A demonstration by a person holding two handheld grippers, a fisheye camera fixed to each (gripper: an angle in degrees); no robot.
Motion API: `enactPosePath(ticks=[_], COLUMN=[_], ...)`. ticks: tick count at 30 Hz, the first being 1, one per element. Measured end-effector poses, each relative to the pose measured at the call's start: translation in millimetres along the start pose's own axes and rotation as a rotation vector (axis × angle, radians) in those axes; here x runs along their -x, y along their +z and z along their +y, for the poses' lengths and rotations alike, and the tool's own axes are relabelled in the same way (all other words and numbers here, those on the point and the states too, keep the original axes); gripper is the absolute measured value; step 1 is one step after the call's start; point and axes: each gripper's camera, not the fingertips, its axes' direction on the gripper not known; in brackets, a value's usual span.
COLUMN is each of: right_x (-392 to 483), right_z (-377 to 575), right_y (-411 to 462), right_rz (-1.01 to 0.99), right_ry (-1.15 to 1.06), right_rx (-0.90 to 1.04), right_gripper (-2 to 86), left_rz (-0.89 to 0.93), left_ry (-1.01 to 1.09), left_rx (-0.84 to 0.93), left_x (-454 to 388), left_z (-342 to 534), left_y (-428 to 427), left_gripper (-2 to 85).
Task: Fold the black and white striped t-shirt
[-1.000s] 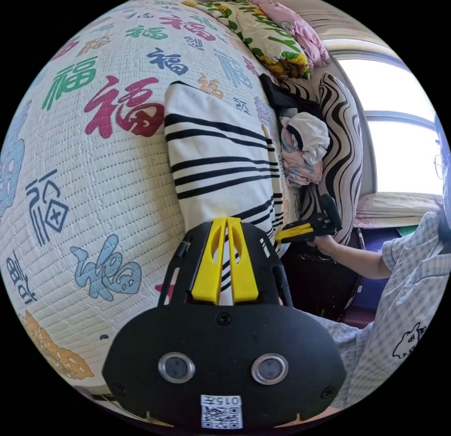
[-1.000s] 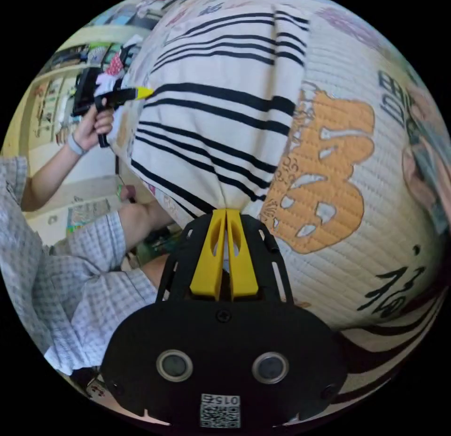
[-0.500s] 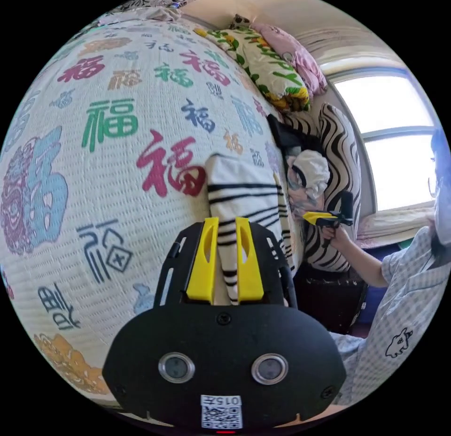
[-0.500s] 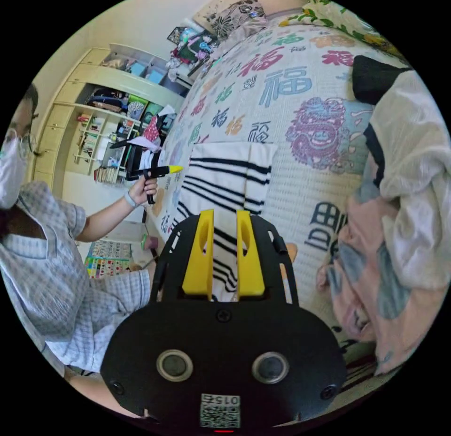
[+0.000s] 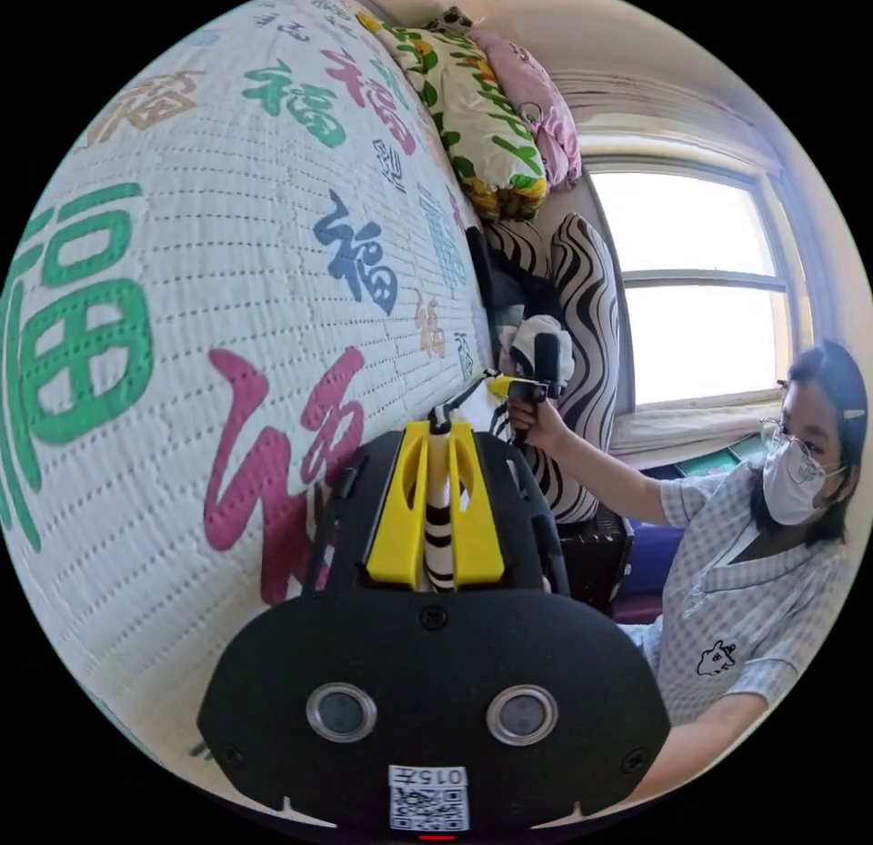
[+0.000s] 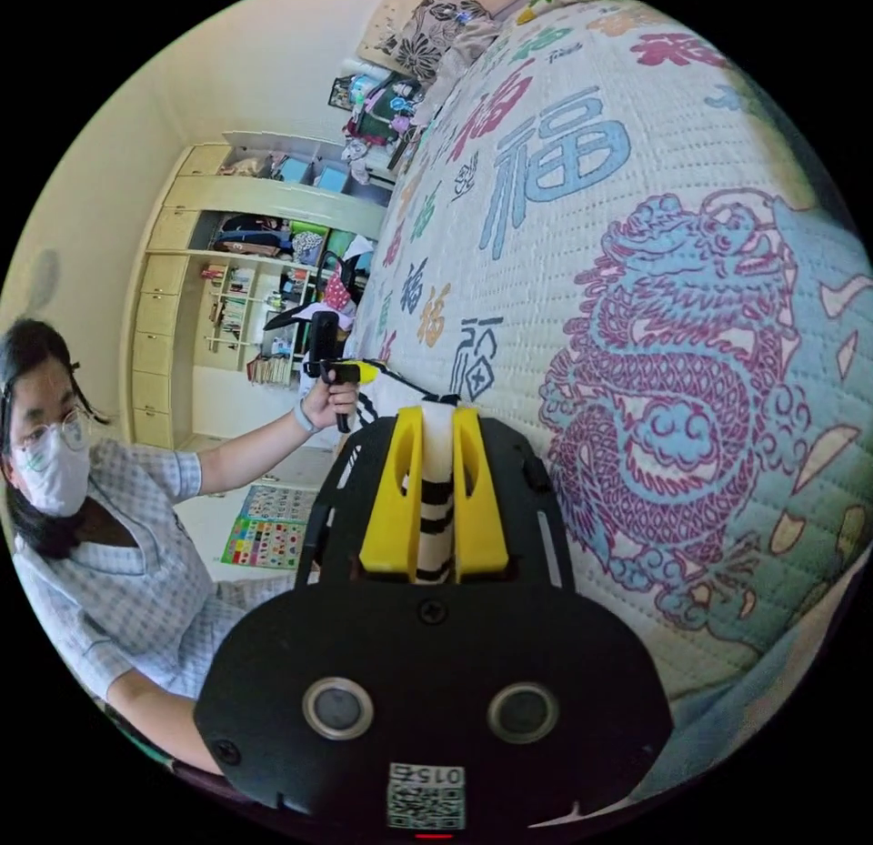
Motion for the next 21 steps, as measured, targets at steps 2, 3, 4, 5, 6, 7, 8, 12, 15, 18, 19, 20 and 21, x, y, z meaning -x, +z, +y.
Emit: enactPosePath(ticks=[2, 3, 4, 5, 6, 7, 8, 12, 15, 18, 19, 20, 21], right_x=[8, 12, 19, 27, 31, 40, 50, 85, 110, 122, 123, 121, 119], right_z=[-6, -7, -9, -12, -13, -16, -17, 0, 42, 93, 112, 128, 135], right_y=[-3, -6, -13, -21, -25, -33, -37, -41, -36, -14, 1, 16, 23], right_rz=[0.045, 0.067, 0.091, 0.092, 0.095, 0.112, 0.136, 0.207, 0.204, 0.179, 0.203, 0.237, 0.251], right_ry=[-0.029, -0.043, -0.071, -0.096, -0.109, -0.144, -0.187, -0.308, -0.367, -0.342, -0.316, -0.294, -0.279], right_rx=[0.039, 0.041, 0.022, -0.006, -0.022, -0.042, -0.043, 0.006, 0.061, 0.163, 0.229, 0.268, 0.283], right_gripper=[5.2, 5.1, 4.9, 4.9, 4.8, 4.9, 4.9, 4.9, 5.0, 5.2, 5.2, 5.2, 5.2], left_rz=[-0.03, -0.052, -0.045, -0.034, -0.016, -0.022, -0.034, -0.112, -0.092, -0.102, -0.109, -0.116, -0.141], left_ry=[0.036, 0.058, 0.078, 0.088, 0.109, 0.156, 0.186, 0.399, 0.513, 0.561, 0.547, 0.536, 0.512], left_rx=[0.015, 0.007, -0.022, -0.039, -0.07, -0.09, -0.095, -0.029, 0.035, 0.11, 0.141, 0.164, 0.218], left_x=[-4, -9, -13, -14, -19, -29, -35, -89, -125, -147, -147, -146, -141], left_z=[-5, -8, -10, -12, -17, -22, -24, -15, 29, 90, 113, 123, 141], left_y=[-2, -7, -15, -19, -27, -33, -35, -35, -27, -7, 6, 14, 30], left_gripper=[1.6, 1.3, 1.0, 0.9, 0.8, 0.7, 0.6, 0.6, 0.6, 0.7, 0.7, 0.8, 0.9])
